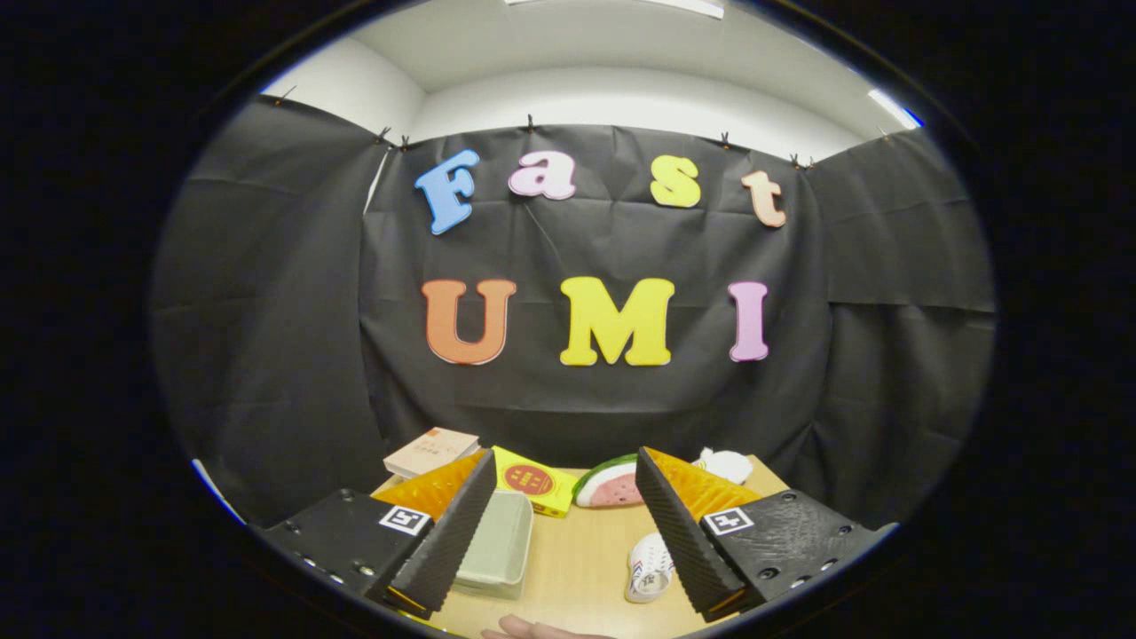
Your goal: Open the storage box then place both shoes into the box .Put the left shoe in first, then the right shoe, with the right side of both shoes facing outward in a uniform manner.
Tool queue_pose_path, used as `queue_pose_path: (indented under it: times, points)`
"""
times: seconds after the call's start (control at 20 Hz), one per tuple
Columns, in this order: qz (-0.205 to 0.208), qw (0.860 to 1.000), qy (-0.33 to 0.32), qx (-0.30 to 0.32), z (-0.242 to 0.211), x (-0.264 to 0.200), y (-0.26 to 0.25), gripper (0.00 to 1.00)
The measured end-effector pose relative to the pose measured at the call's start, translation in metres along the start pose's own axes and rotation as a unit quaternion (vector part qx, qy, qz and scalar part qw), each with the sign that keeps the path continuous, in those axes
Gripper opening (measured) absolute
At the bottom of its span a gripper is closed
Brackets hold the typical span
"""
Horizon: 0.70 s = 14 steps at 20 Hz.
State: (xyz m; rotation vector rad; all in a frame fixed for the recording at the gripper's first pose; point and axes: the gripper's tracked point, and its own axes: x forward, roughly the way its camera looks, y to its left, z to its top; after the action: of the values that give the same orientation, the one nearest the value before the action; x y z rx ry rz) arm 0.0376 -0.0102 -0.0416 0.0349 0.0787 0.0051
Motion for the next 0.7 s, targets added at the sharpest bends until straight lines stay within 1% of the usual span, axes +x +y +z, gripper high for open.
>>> queue_pose_path:
  times: [0.1, 0.25, 0.4, 0.5, 0.6, 0.7]
  points:
    - [0.011, 1.000, 0.011, 0.012, -0.008, 0.019, -0.005, 0.95]
    - [0.043, 0.997, 0.051, 0.029, -0.033, 0.058, -0.014, 0.95]
    - [0.091, 0.989, 0.107, 0.043, -0.063, 0.101, -0.015, 0.96]
    - [0.130, 0.979, 0.143, 0.058, -0.085, 0.132, -0.016, 0.96]
    - [0.157, 0.969, 0.179, 0.071, -0.108, 0.157, -0.019, 0.95]
    - [0.194, 0.952, 0.220, 0.091, -0.133, 0.179, -0.014, 0.96]
